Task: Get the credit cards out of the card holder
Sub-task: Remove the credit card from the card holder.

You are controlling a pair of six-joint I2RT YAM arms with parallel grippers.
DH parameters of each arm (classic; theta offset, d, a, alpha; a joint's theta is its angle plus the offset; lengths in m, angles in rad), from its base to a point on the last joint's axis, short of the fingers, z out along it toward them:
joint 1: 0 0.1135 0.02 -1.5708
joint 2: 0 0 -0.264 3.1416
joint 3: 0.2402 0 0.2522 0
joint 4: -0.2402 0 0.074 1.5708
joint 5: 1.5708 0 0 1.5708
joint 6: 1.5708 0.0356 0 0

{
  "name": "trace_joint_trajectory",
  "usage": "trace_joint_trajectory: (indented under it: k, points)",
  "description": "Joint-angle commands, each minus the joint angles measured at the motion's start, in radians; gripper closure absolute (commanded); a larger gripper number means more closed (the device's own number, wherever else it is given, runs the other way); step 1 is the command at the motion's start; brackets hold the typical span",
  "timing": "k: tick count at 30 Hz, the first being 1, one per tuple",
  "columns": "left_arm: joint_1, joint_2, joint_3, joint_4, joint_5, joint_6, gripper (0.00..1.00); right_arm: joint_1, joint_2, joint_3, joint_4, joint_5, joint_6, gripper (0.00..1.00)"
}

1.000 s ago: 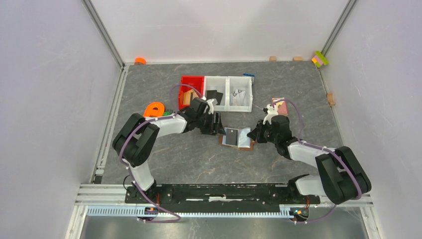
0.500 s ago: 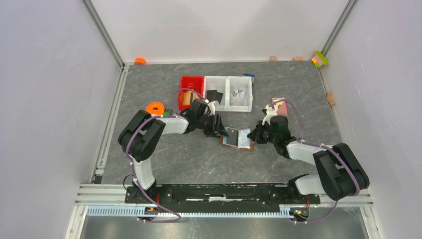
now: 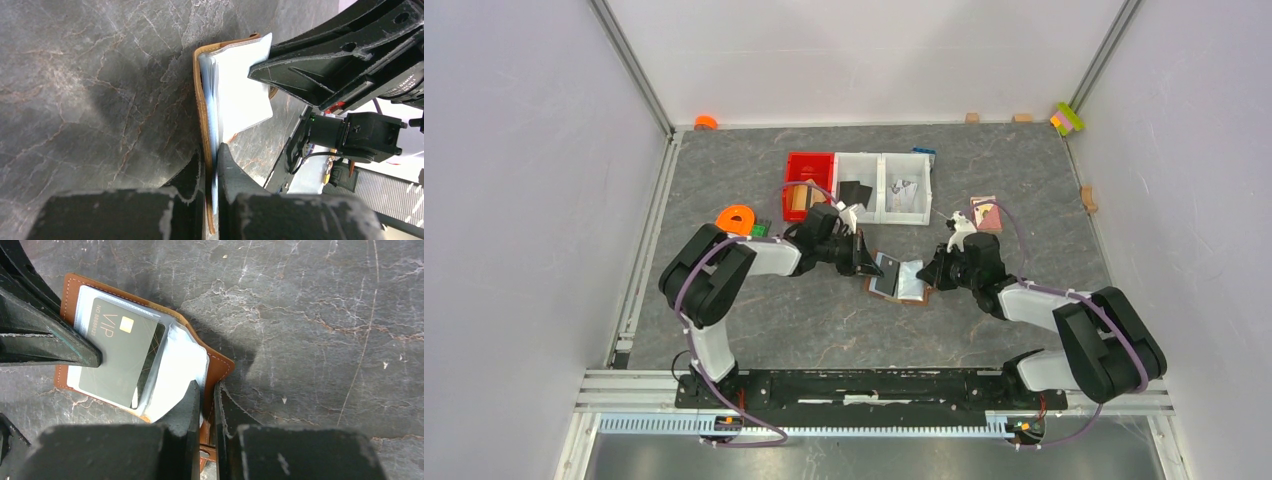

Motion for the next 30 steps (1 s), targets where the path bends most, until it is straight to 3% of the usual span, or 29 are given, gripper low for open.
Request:
trace_joint_trajectory:
  k: [1, 6, 14, 21, 30]
  points:
    - [-0.005, -0.107, -0.028, 0.089, -0.004, 0.01, 0.98, 0.009, -0.032, 0.024, 0.001, -0.004, -0.026, 0.94]
    - [0.008, -0.2, -0.084, 0.153, -0.012, 0.008, 0.98, 0.009, -0.15, 0.0, -0.024, 0.071, -0.047, 0.72]
    - [0.014, -0.305, -0.153, 0.259, -0.01, -0.015, 0.98, 0.009, -0.349, -0.075, 0.05, 0.098, -0.055, 0.64]
    - [0.014, -0.401, -0.198, 0.267, -0.07, 0.003, 0.98, 0.008, -0.52, -0.147, 0.141, 0.086, -0.067, 0.42]
    - [0.01, -0.414, -0.197, 0.24, -0.098, 0.008, 0.98, 0.009, -0.688, -0.248, 0.347, -0.04, -0.052, 0.37]
